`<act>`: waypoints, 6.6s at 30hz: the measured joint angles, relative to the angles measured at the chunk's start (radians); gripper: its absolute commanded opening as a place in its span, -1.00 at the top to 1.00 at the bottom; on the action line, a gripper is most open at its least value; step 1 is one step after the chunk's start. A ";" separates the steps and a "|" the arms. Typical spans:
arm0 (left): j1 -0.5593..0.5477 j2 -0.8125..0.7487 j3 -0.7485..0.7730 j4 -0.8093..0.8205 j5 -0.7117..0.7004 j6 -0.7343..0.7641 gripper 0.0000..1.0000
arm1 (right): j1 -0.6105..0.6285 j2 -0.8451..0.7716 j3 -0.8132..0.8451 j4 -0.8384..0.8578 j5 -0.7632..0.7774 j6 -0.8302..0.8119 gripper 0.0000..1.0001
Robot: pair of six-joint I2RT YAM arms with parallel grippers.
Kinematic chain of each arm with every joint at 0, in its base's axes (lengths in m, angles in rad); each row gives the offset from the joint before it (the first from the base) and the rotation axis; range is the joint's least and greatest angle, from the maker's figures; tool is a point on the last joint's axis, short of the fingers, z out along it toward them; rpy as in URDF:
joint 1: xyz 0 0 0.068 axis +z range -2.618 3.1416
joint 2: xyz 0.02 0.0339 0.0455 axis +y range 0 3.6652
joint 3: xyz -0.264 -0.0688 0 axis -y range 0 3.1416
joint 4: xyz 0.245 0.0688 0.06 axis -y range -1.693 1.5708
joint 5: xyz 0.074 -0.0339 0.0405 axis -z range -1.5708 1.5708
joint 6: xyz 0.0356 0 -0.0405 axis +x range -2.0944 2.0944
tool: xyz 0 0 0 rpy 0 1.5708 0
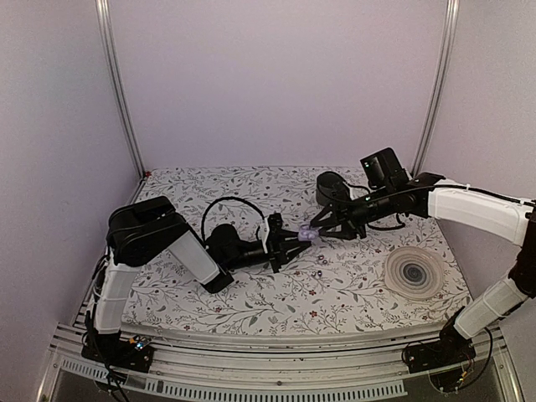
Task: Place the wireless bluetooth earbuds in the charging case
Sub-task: Insert the left earbud into the left side groove of the charging case, then adjust the left earbud in the left side groove of the charging case, then pick up the right earbud from the center of the board.
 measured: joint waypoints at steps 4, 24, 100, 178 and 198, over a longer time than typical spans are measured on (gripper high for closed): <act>0.000 0.000 0.000 0.000 0.000 -0.004 1.00 | 0.031 0.004 0.069 -0.055 0.056 -0.071 0.22; 0.000 0.000 0.000 0.000 0.000 -0.047 1.00 | 0.131 0.037 0.180 -0.226 0.262 -0.313 0.01; -0.008 0.000 -0.001 0.000 -0.019 -0.057 1.00 | 0.176 0.104 0.178 -0.209 0.252 -0.304 0.04; 0.077 -0.219 -0.260 0.000 -0.052 -0.092 1.00 | 0.056 -0.077 -0.022 -0.238 0.383 -0.303 0.07; 0.161 -0.434 -0.459 0.000 -0.022 -0.203 1.00 | 0.058 0.229 0.014 -0.121 0.525 -0.382 0.14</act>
